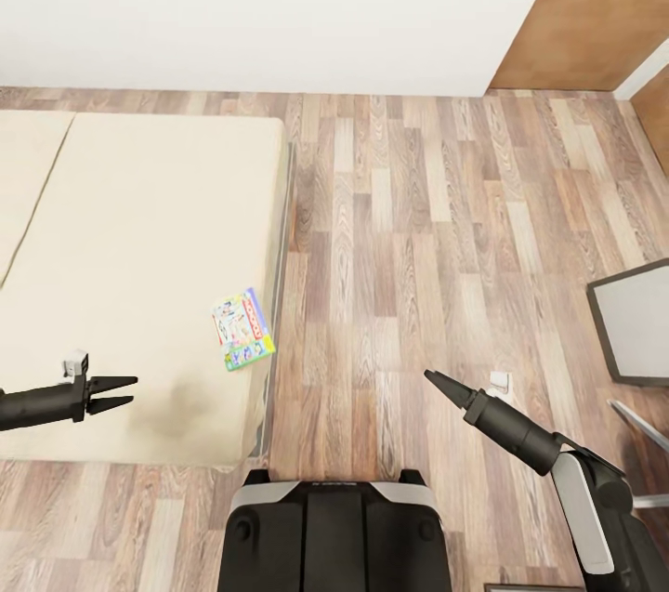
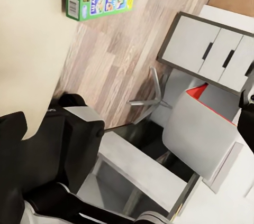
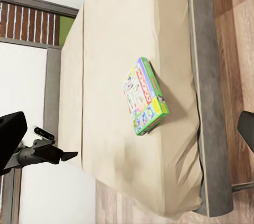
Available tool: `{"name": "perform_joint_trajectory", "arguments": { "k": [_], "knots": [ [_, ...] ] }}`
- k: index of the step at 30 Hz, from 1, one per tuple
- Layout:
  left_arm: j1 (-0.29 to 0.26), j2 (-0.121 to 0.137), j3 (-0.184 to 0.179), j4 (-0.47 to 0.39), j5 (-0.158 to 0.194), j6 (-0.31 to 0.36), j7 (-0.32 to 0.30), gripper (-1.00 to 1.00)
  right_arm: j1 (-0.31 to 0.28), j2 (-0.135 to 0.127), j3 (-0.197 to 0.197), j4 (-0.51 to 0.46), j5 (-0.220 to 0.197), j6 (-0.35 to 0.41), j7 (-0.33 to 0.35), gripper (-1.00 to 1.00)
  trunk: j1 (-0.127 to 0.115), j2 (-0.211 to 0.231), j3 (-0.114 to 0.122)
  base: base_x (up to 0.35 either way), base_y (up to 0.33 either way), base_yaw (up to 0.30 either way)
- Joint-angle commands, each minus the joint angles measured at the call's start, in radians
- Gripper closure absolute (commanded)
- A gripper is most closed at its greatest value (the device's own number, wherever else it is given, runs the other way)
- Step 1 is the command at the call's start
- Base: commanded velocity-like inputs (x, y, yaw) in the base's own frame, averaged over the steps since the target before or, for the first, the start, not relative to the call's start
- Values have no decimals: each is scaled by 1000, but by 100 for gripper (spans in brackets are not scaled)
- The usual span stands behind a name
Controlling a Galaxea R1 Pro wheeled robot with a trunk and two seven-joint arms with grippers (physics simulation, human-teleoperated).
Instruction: Put all the toys in the child's room - the three board games (two on the bed and one on the table), the two jigsaw puzzles on the table, and the tennis ball on the table - inside the toy box on the table in the child's room.
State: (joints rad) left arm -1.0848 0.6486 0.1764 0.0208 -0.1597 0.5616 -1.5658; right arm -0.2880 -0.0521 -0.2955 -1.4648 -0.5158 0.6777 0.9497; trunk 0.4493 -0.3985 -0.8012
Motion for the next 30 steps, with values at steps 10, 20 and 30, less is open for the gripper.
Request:
{"name": "perform_joint_trajectory", "arguments": {
  "k": [10, 20, 30],
  "knots": [
    [-2, -2, 7, 2, -11, 11, -1, -100, 0, 0, -1, 0, -4, 6, 0, -100, 1, -2, 15, 0, 0, 0],
    [-2, -14, 6, 2, -12, 9, 2, -100, 0, 0, -1, 0, -4, 5, -3, -100, 1, -2, 32, 0, 0, 0],
    [-1, -23, 6, 2, -12, -2, 7, -100, 0, 0, -1, 1, -3, 5, -7, -100, 1, -2, 48, 0, 0, 0]
  ]
}}
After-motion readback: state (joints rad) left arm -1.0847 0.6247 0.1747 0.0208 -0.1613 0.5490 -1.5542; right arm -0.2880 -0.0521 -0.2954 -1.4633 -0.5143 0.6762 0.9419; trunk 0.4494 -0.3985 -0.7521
